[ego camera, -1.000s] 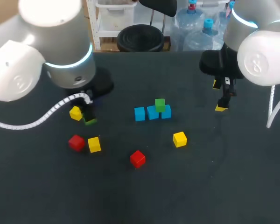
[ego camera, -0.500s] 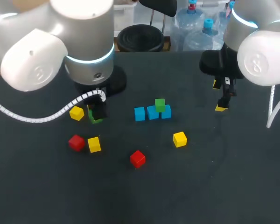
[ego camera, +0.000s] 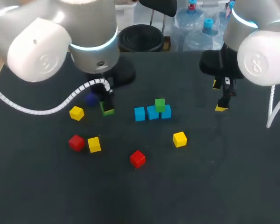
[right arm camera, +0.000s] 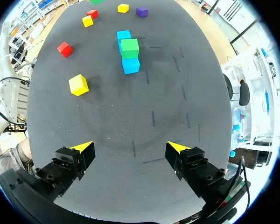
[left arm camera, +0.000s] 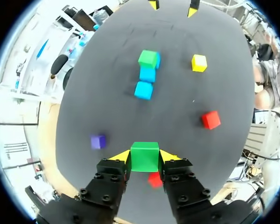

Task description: Place the blue cubes, place green cubes on the blue cubes, place the yellow cubes on the green cubes, then place the red cubes on the yellow cubes, and place purple cube on the red cubes.

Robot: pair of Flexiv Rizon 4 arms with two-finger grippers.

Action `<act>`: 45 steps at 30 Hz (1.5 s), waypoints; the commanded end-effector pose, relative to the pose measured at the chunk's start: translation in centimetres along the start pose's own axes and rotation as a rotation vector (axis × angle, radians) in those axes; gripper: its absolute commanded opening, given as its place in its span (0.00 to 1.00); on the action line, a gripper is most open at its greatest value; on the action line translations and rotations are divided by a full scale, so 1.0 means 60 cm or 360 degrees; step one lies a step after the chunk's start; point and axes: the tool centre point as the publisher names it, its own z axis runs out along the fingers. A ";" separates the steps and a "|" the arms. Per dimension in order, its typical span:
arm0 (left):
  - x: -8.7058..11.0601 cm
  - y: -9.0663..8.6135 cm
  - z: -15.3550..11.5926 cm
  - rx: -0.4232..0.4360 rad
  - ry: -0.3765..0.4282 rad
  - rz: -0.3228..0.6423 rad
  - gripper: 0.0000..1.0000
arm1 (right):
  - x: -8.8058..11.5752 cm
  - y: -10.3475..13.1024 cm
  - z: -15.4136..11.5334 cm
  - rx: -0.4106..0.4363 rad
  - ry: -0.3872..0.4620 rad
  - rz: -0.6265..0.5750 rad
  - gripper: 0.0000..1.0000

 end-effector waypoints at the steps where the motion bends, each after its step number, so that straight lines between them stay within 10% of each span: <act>1: -0.028 0.006 0.014 0.0066 -0.0022 0.0023 0.00 | 0.001 0.001 0.000 0.0002 -0.0003 0.0000 1.00; 25: -0.061 -0.009 0.028 0.0102 -0.0086 0.0058 0.00 | 0.001 0.001 0.000 0.0002 -0.0003 0.0000 1.00; 37: -0.168 0.044 0.063 0.0190 -0.0163 0.0358 0.00 | 0.001 0.001 0.000 0.0002 -0.0003 0.0000 1.00; 45: -0.182 0.033 0.074 0.0239 -0.0055 0.0335 0.00 | 0.001 0.001 0.000 0.0002 -0.0003 0.0000 1.00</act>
